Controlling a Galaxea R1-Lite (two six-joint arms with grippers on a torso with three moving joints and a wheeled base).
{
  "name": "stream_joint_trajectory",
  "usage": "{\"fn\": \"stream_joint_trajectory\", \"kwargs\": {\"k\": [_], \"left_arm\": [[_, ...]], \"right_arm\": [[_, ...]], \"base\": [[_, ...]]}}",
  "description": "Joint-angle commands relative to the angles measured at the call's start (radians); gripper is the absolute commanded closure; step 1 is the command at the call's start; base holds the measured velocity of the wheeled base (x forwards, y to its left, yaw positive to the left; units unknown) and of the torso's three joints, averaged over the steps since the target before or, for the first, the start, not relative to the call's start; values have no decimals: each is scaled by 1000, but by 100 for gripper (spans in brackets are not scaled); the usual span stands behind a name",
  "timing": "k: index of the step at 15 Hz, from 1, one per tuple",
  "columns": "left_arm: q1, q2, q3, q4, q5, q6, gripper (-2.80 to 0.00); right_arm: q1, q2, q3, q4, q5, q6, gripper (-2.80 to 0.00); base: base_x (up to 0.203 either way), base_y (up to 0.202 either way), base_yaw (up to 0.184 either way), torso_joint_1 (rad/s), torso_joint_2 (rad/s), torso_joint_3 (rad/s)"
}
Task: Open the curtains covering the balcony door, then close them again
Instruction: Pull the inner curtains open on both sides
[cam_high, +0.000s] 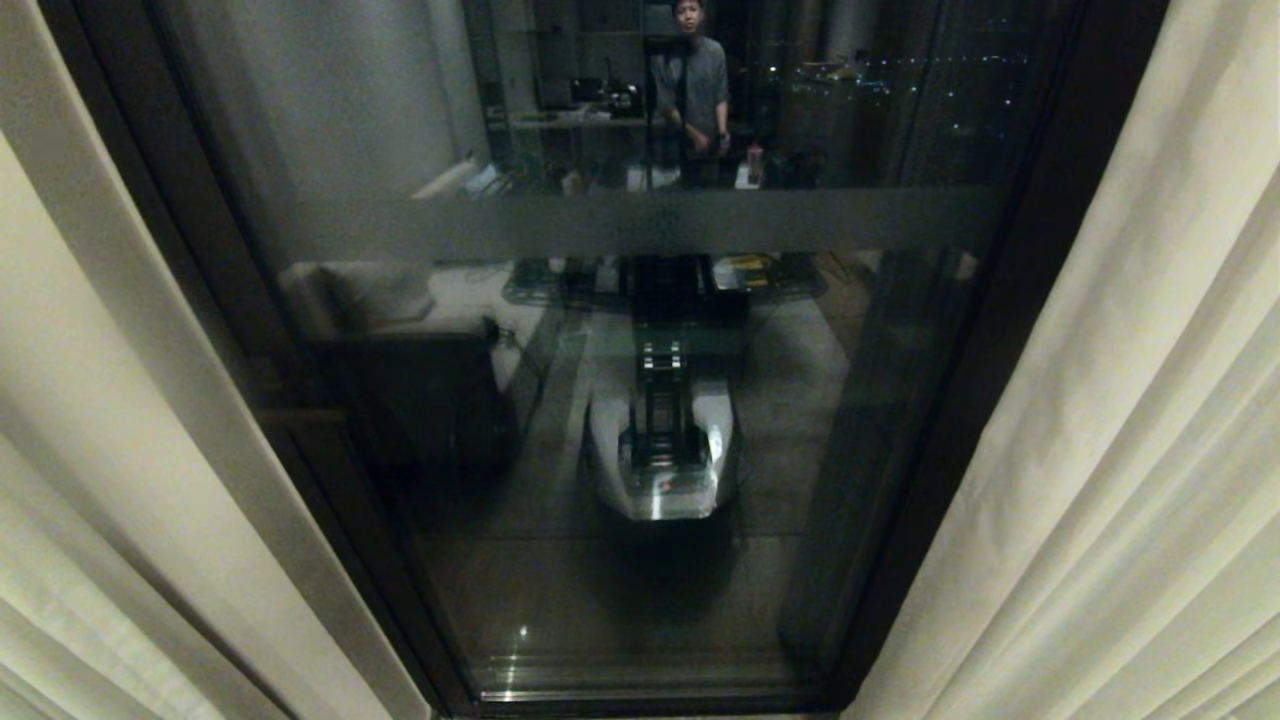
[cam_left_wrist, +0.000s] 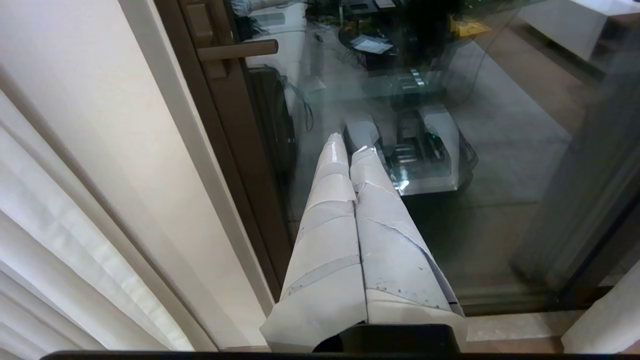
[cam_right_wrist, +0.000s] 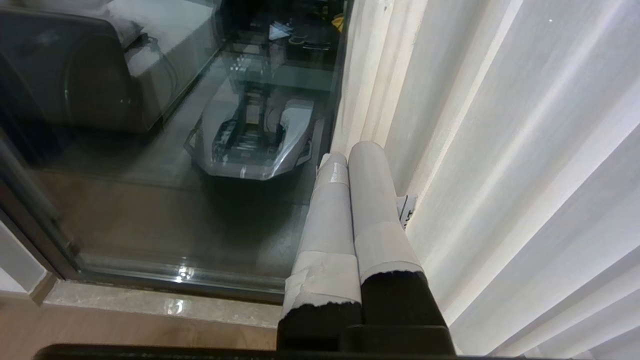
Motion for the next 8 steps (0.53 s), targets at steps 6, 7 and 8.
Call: {"fn": "stream_joint_trajectory", "kwargs": {"k": [6, 7, 8], "left_arm": [[0, -1, 0, -1, 0, 0, 0], [0, -1, 0, 0, 0, -1, 0], [0, -1, 0, 0, 0, 0, 0]], "right_arm": [[-2, 0, 0, -2, -1, 1, 0], [-3, 13, -2, -9, -2, 2, 0], [-3, 51, -20, -18, -1, 4, 0]], "base": [[0, 0, 0, 0, 0, 0], [0, 0, 0, 0, 0, 0], [0, 0, 0, 0, 0, 0]]}}
